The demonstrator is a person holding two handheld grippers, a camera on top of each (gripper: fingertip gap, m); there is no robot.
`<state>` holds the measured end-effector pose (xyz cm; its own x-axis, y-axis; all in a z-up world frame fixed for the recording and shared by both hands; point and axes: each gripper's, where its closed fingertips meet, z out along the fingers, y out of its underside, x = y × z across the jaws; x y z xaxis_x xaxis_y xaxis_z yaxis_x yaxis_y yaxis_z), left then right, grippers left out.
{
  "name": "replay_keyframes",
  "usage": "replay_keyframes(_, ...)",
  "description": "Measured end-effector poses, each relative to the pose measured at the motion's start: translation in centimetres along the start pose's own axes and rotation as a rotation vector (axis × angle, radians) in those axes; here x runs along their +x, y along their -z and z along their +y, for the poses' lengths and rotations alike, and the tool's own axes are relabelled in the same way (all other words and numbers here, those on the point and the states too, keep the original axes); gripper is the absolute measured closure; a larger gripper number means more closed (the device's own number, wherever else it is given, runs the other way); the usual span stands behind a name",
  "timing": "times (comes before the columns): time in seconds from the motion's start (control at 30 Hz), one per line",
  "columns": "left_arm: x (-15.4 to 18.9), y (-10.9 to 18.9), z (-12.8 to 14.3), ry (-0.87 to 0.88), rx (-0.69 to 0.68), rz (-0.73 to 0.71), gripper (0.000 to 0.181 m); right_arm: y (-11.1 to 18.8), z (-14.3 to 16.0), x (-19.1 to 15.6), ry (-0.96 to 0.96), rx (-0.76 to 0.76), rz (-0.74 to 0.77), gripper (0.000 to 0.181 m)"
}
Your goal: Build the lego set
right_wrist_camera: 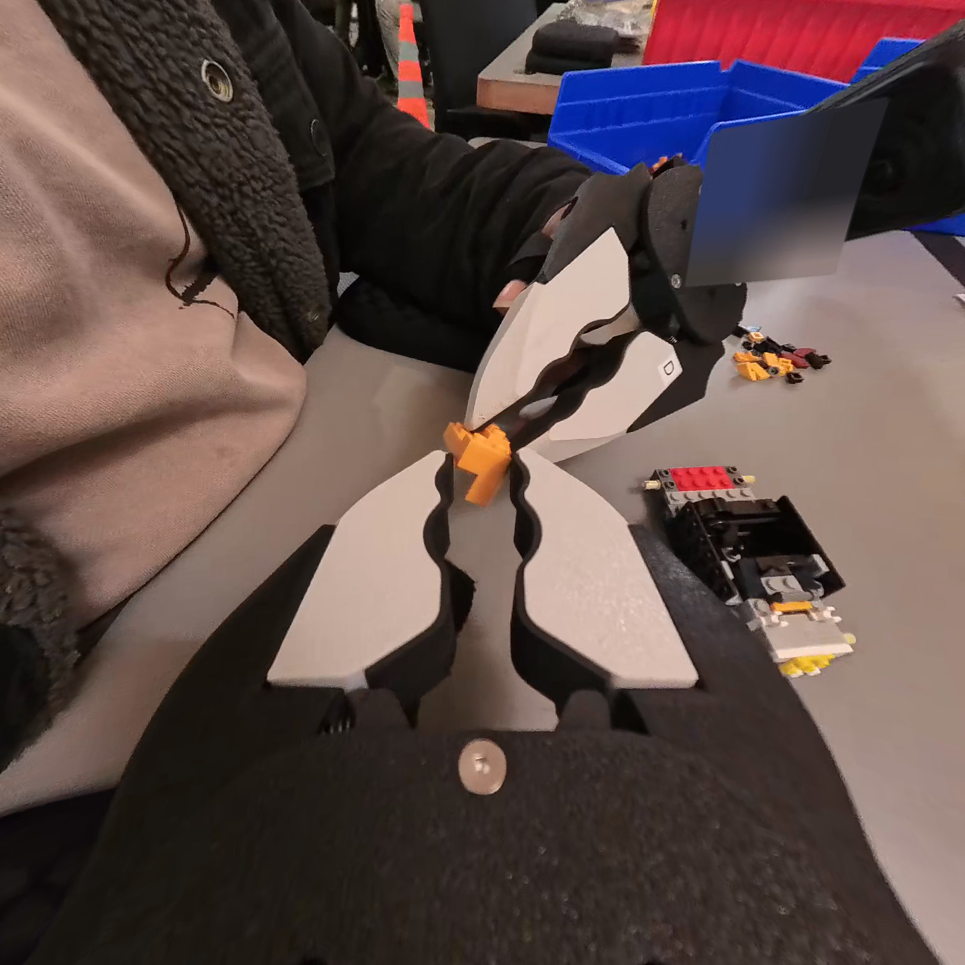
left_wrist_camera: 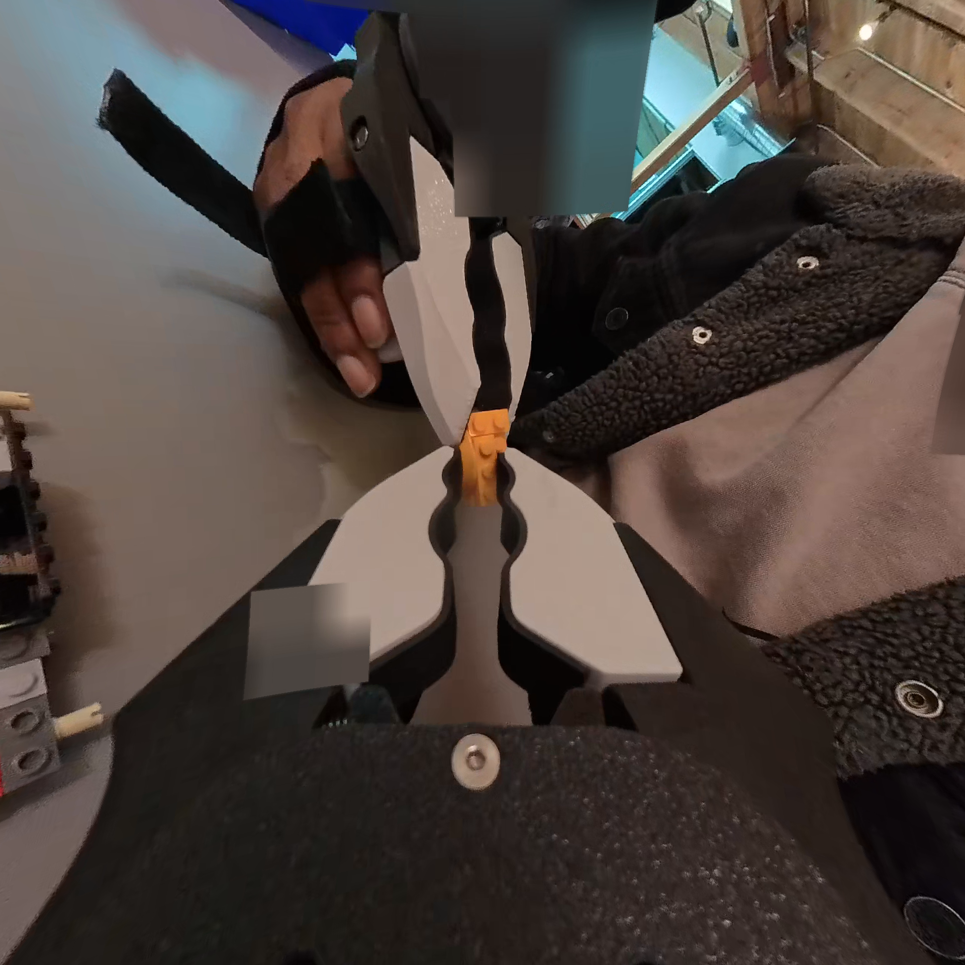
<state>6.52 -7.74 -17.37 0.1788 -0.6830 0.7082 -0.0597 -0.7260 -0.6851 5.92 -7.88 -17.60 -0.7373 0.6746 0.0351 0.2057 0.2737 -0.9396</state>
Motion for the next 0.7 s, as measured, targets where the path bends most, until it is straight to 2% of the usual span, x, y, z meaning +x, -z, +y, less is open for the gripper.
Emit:
replay_keyframes(0.17,-0.2,0.9,-1.2,-0.018,0.088,-0.017,0.167,0.8,-0.6,1.2,-0.028,0.051,0.054,0.161)
replay_keyframes(0.2,-0.3,1.2,-1.6,-0.044,0.117,-0.035,0.161,1.2,-0.8,1.7,-0.033,0.070,0.081,0.161)
replay_keyframes(0.33,-0.7,2.4,-3.6,-0.253,0.222,-0.210,0.147,2.9,-2.1,3.6,-0.007,0.180,0.206,0.161)
replay_keyframes(0.43,-1.1,2.2,-4.5,-0.397,0.235,-0.367,0.150,3.2,-2.7,4.2,0.057,0.218,0.275,0.161)
replay_keyframes(0.5,-1.1,1.8,-4.7,-0.460,0.227,-0.428,0.161,3.3,-2.8,4.4,0.102,0.216,0.314,0.161)
replay_keyframes(0.53,-1.1,1.9,-4.8,-0.485,0.225,-0.459,0.162,3.4,-2.9,4.5,0.121,0.214,0.333,0.161)
replay_keyframes(0.7,-1.7,2.3,-4.5,-0.618,0.139,-0.593,0.162,3.2,-2.0,4.6,0.076,0.160,0.318,0.161)
